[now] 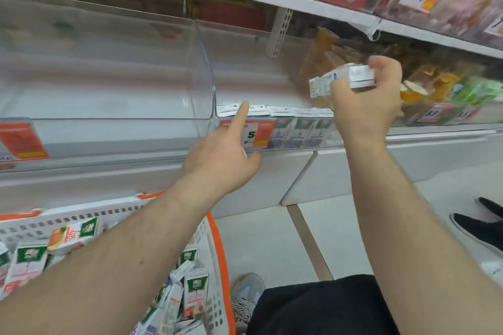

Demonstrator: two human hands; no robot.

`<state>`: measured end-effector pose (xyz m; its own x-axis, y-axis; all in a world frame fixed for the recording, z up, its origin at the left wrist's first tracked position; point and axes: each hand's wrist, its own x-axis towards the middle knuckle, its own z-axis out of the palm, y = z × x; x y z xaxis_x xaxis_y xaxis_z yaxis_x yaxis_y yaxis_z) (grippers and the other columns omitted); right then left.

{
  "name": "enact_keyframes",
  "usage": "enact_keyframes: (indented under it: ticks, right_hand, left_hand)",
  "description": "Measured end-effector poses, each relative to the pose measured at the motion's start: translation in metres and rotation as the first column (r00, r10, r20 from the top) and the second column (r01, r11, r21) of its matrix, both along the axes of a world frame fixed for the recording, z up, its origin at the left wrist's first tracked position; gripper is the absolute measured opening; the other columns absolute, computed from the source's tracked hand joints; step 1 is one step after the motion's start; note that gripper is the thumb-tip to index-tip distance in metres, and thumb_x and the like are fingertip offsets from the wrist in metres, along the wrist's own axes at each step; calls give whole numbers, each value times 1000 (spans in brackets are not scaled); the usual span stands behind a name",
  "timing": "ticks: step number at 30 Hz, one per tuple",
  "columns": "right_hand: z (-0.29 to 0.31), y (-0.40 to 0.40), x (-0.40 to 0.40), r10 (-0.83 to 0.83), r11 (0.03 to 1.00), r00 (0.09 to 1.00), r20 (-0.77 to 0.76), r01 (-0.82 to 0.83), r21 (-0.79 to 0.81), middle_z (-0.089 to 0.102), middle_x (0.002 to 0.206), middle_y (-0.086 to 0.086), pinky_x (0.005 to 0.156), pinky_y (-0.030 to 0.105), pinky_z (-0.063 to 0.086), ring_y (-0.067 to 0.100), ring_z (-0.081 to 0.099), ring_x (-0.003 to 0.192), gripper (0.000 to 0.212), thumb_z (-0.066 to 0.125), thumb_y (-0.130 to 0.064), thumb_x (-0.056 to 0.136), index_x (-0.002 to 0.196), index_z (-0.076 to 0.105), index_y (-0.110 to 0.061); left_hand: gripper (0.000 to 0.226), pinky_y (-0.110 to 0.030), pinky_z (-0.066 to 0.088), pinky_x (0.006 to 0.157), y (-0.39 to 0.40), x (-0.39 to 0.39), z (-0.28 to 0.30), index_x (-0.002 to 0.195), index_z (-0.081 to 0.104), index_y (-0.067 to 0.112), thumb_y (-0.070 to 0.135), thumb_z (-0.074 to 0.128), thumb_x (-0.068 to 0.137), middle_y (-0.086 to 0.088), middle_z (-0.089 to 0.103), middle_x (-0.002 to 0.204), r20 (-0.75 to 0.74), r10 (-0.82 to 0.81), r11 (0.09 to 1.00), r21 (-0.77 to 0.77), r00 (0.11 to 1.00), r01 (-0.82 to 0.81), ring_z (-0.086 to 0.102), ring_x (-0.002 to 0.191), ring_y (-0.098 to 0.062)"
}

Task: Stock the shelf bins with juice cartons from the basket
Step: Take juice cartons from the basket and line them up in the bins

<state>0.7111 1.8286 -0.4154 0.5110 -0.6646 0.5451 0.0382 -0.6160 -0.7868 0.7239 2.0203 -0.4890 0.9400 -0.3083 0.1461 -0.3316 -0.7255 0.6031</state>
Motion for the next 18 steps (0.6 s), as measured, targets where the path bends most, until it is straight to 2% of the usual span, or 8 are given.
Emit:
enact_keyframes:
  ticks: [3, 5, 8, 11, 13, 15, 18]
  right_hand:
    - [-9, -39, 22, -124, 986, 991, -45, 118, -114, 54, 115, -7, 92, 32, 53, 8, 54, 103, 45, 71, -24, 78, 120, 54, -29]
    - [-15, -55, 31, -155, 974, 981, -120, 132, -185, 50, 127, -1, 98, 26, 47, 9, 50, 111, 44, 69, -24, 84, 126, 57, -24]
    - [-22, -66, 39, -179, 960, 959, -220, 121, -254, 49, 132, 0, 95, 19, 38, 14, 50, 118, 42, 66, -26, 89, 130, 57, -22]
    - [-29, -72, 45, -173, 969, 917, -359, 93, -230, 52, 135, 1, 102, 30, 38, 20, 50, 123, 41, 64, -31, 90, 129, 58, -23]
    - [-33, -74, 47, -198, 967, 871, -450, 98, -236, 57, 134, 0, 108, 41, 33, 22, 49, 124, 41, 63, -36, 88, 127, 61, -24]
    - [-34, -76, 50, -270, 943, 809, -523, 112, -314, 61, 129, 0, 109, 47, 25, 25, 47, 125, 39, 60, -39, 87, 123, 64, -27]
    - [-33, -75, 54, -397, 903, 649, -650, 148, -404, 60, 129, 8, 111, 52, 22, 31, 33, 134, 37, 52, -40, 85, 117, 67, -28]
  left_hand:
    - [84, -38, 47, 82, -5, 1, -4, 150, -2, 48, 40, 52, 86, 0, 52, 130, 0, 21, 999, 44, 1000, -21, 54, 110, -32]
    - [83, -38, 46, 83, -7, 2, -7, 150, 0, 46, 40, 53, 86, 0, 51, 132, 14, 32, 999, 40, 999, -33, 53, 112, -31]
    - [81, -38, 44, 85, -9, 2, -7, 151, 2, 45, 39, 53, 87, -1, 49, 136, 11, 46, 999, 27, 999, -46, 52, 116, -30]
    - [81, -38, 45, 88, -9, 0, -7, 151, 3, 44, 38, 53, 87, 0, 48, 138, 10, 42, 999, 12, 999, -42, 52, 117, -28]
    - [80, -38, 46, 88, -8, -1, -7, 151, 4, 44, 38, 53, 87, 1, 49, 136, 13, 37, 999, 1, 999, -37, 53, 116, -26]
    - [80, -37, 46, 87, -8, -1, -7, 151, 4, 44, 38, 53, 88, 2, 50, 134, 20, 36, 999, 0, 999, -36, 53, 115, -25]
    - [80, -36, 46, 84, -8, 0, -7, 151, 3, 44, 37, 53, 88, 2, 50, 134, 25, 42, 999, 7, 999, -42, 53, 113, -24]
